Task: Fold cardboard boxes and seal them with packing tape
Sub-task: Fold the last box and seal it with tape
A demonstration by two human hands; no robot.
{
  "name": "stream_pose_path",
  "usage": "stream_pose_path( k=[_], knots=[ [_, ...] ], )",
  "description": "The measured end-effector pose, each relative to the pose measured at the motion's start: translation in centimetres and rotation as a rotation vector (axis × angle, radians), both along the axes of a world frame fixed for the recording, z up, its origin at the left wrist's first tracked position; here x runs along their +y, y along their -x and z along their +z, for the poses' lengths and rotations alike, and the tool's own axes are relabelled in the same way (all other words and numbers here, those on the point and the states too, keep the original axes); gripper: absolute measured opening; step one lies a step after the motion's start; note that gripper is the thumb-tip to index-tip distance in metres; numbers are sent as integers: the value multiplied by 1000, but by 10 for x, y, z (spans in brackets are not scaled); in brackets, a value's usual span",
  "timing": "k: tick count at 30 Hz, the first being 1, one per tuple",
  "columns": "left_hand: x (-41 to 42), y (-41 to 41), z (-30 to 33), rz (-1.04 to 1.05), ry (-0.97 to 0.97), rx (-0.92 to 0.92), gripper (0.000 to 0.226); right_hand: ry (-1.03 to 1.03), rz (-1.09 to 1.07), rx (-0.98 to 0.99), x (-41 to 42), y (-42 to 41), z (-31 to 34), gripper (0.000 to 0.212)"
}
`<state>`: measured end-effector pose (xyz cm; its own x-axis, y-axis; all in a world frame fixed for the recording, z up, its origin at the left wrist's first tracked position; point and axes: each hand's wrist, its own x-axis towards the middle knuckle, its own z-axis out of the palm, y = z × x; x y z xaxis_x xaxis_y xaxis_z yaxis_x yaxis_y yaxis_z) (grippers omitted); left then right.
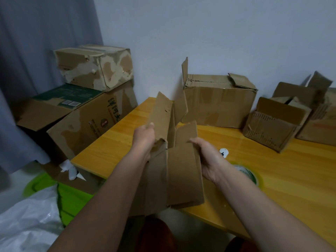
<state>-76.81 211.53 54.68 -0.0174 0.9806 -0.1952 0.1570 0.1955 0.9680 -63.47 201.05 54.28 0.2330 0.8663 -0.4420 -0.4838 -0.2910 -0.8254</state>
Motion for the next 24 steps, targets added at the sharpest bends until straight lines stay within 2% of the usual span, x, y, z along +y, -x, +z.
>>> stream_pose_path(
  k=[4,8,11,15,19,24],
  knots=[
    [3,5,23,132,-30,-189,25,-43,91,-176,3,-11,26,12],
    [2,9,32,229,-40,-347,14,-37,209,-457,5,-15,42,29],
    [1,17,33,260,-50,-414,17,-9,166,-599,4,-32,61,33],
    [8,33,35,254,-10,-472,13,-50,35,-631,1,-61,85,7],
    [8,40,21,216,52,-410,13,-1,8,-573,6,-72,74,5],
    [5,40,-4,185,101,-457,37,53,-14,-445,14,-77,54,3]
  ],
)
